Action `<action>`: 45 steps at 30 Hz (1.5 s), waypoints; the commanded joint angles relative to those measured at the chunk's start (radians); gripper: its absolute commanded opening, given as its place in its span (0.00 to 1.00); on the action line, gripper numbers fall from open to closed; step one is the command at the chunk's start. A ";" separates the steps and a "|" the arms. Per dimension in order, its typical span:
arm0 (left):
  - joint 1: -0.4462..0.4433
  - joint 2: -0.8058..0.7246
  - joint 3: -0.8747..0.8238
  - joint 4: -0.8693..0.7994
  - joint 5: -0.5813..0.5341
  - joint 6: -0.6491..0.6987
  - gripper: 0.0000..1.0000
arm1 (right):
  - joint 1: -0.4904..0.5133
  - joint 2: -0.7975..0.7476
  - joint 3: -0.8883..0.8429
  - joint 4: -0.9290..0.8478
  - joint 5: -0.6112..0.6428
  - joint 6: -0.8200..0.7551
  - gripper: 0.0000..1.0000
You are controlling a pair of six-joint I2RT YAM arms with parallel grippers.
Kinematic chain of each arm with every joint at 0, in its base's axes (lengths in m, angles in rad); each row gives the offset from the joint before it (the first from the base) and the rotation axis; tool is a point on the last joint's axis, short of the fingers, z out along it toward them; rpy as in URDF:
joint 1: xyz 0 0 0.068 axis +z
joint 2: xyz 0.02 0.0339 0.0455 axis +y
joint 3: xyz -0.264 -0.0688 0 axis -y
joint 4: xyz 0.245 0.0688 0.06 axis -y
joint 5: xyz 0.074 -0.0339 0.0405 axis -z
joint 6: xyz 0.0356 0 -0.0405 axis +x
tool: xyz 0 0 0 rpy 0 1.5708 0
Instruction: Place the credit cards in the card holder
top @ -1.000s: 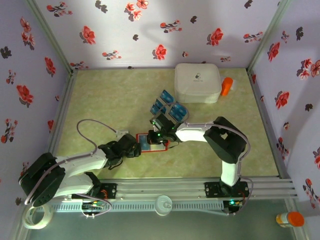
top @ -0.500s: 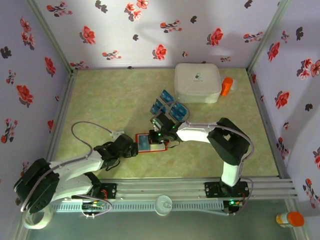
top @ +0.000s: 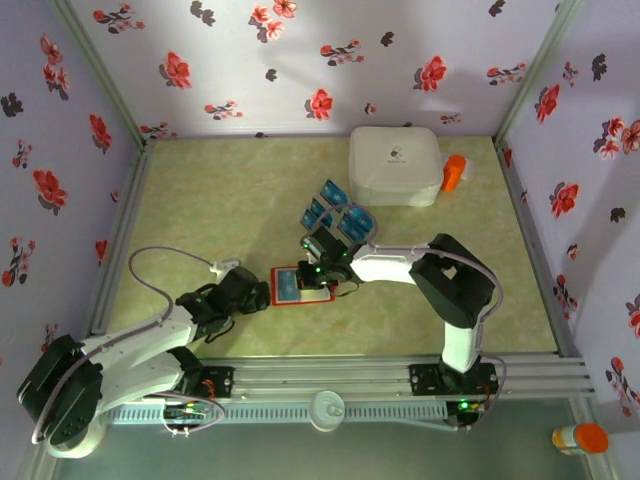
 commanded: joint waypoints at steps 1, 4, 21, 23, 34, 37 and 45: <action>0.009 0.004 -0.014 -0.018 -0.018 -0.010 1.00 | 0.006 0.028 0.027 0.034 -0.023 0.016 0.03; 0.009 0.010 -0.011 -0.007 -0.016 -0.002 1.00 | 0.013 0.029 0.026 0.042 -0.034 0.025 0.03; 0.010 0.163 0.144 0.050 0.030 0.058 1.00 | -0.002 -0.220 -0.022 -0.131 0.130 -0.078 0.09; 0.007 0.174 0.163 0.056 0.036 0.050 1.00 | -0.021 -0.239 -0.027 -0.154 0.133 -0.099 0.11; -0.090 0.141 0.159 0.100 -0.001 -0.079 1.00 | -0.117 -0.224 -0.013 -0.229 0.088 -0.200 0.15; -0.116 0.161 0.166 0.112 -0.012 -0.092 1.00 | -0.121 -0.196 0.003 -0.237 0.077 -0.217 0.15; -0.165 0.249 0.209 0.138 -0.016 -0.080 1.00 | -0.123 -0.114 0.070 -0.260 0.065 -0.235 0.14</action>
